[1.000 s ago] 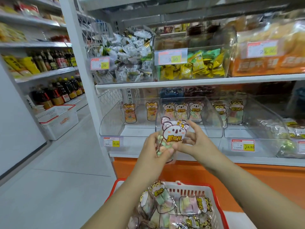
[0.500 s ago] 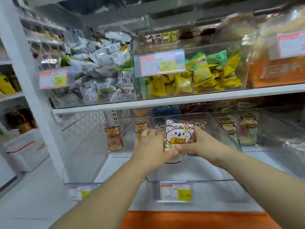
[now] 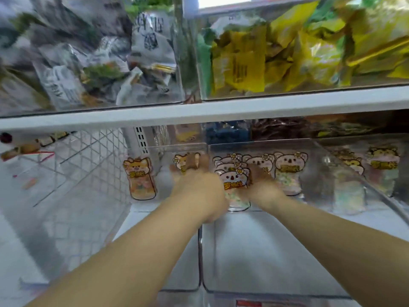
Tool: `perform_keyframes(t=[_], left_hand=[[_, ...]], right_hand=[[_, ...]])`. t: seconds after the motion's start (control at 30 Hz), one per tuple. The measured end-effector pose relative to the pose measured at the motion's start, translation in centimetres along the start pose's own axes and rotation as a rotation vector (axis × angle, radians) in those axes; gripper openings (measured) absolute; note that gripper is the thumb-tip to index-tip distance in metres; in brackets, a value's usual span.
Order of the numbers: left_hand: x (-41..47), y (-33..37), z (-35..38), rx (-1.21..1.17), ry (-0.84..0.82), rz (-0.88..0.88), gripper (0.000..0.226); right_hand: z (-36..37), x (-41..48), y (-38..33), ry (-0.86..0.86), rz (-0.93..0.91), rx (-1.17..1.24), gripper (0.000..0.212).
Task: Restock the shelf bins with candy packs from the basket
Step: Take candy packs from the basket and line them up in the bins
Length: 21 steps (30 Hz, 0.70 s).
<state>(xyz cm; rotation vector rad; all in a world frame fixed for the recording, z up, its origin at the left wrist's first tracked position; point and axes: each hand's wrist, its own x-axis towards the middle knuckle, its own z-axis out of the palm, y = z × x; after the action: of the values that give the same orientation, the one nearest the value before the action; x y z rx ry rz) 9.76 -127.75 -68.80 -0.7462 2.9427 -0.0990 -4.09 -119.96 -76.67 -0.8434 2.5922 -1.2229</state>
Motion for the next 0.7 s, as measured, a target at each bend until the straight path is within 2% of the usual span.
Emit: perform_keyframes(t=[0.13, 0.27, 0.3, 0.4, 0.47, 0.53, 0.6, 0.7], left_hand=[[-0.1, -0.1, 0.3, 0.034, 0.014, 0.011, 0.042], [-0.1, 0.0, 0.3, 0.193, 0.043, 0.035, 0.046], [-0.1, 0.3, 0.2, 0.268, 0.036, 0.039, 0.046], [-0.5, 1.6, -0.2, 0.542, -0.016, 0.089, 0.048], [-0.6, 2.9, -0.3, 0.614, -0.075, 0.112, 0.043], [-0.5, 4.0, -0.1, 0.591, -0.118, 0.148, 0.037], [-0.3, 4.9, 0.6, 0.525, -0.163, 0.196, 0.035], [0.7, 5.6, 1.9, 0.353, -0.26, 0.253, 0.039]], right_hand=[[0.7, 0.0, 0.7, 0.161, -0.007, -0.035, 0.062], [0.1, 0.3, 1.1, 0.108, 0.096, -0.096, 0.085], [-0.2, 0.3, 1.1, 0.082, 0.119, -0.107, 0.079], [-0.7, 0.4, 1.0, 0.01, 0.094, -0.127, 0.035], [-0.9, 0.2, 1.0, -0.043, 0.073, -0.141, 0.023], [-1.2, 0.1, 1.3, -0.082, 0.062, -0.133, 0.016], [-1.4, 0.0, 1.9, -0.093, 0.115, -0.056, 0.017], [-2.5, -0.1, 3.6, 0.013, 0.238, 0.005, 0.016]])
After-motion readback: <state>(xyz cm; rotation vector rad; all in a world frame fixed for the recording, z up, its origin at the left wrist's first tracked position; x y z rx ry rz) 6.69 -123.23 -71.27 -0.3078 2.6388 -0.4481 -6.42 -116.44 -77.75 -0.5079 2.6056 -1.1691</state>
